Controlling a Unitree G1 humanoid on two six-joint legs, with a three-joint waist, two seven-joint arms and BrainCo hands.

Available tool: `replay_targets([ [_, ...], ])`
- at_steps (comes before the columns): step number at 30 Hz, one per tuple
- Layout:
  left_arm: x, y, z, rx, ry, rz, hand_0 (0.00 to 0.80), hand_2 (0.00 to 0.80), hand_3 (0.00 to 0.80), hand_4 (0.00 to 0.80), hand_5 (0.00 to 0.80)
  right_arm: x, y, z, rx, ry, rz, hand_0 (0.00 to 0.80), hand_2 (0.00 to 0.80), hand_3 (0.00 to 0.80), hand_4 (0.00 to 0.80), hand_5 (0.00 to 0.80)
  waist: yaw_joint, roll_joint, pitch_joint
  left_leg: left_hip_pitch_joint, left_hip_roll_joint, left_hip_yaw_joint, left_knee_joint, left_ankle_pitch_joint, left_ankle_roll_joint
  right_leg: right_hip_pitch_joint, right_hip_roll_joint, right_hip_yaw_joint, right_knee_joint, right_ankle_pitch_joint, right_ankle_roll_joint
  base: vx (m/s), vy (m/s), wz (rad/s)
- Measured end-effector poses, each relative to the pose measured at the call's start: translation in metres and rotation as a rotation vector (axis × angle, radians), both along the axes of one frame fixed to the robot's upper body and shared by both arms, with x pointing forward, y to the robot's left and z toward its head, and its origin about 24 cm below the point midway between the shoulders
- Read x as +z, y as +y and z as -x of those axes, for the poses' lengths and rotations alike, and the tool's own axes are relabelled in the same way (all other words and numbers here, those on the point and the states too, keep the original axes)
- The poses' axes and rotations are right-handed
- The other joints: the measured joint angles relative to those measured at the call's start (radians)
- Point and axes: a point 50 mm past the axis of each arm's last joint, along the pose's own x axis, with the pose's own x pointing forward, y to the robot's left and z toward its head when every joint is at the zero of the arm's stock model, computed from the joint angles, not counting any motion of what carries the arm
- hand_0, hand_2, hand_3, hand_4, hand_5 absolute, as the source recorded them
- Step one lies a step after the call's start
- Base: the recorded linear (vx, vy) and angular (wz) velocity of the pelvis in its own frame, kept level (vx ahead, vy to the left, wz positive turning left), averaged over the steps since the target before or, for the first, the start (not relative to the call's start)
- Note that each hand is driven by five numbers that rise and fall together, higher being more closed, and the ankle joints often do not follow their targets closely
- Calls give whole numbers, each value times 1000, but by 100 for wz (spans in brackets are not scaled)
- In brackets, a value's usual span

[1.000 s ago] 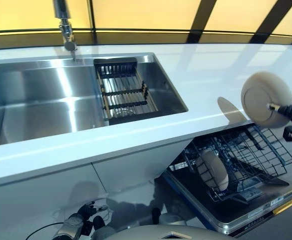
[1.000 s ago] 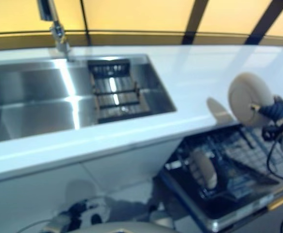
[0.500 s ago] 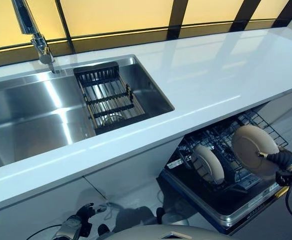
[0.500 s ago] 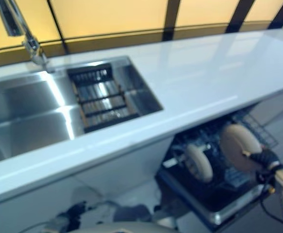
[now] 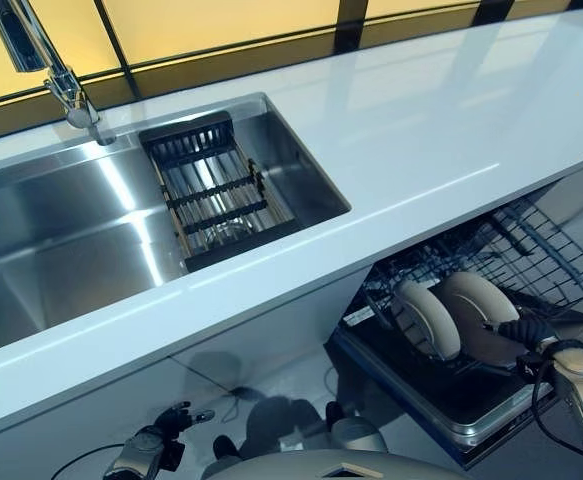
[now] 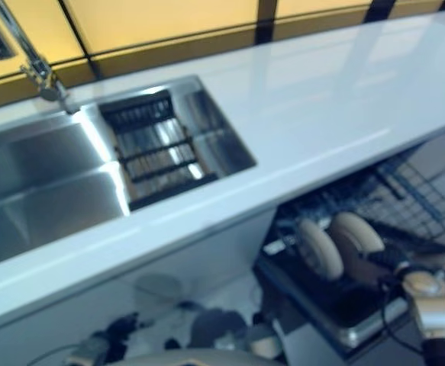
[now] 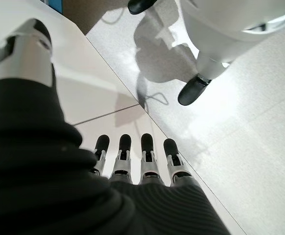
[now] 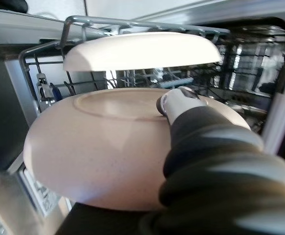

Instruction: Take plates into dishwasher

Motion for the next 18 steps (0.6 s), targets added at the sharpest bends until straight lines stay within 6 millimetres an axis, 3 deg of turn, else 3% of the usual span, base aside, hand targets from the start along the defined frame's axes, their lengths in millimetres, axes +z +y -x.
replay_targets([
  [9, 4, -4, -9, -19, -49, 13, 0, 0, 0, 0, 0, 9, 3, -39, -7, -52, 64, 800, 800, 800, 800, 800, 12, 28, 39, -25, -10, -30, 4, 4, -2, -12, -10, -19, 0, 4, -5, -38, 9, 5],
  [18, 6, -6, -17, -29, -69, 21, 0, 0, 0, 0, 0, 12, -5, -54, -70, -55, 90, 800, 800, 800, 800, 800, 38, 67, 60, -32, -11, -50, 4, 6, 0, -8, -10, -47, -1, 4, -5, -6, 9, 5],
])
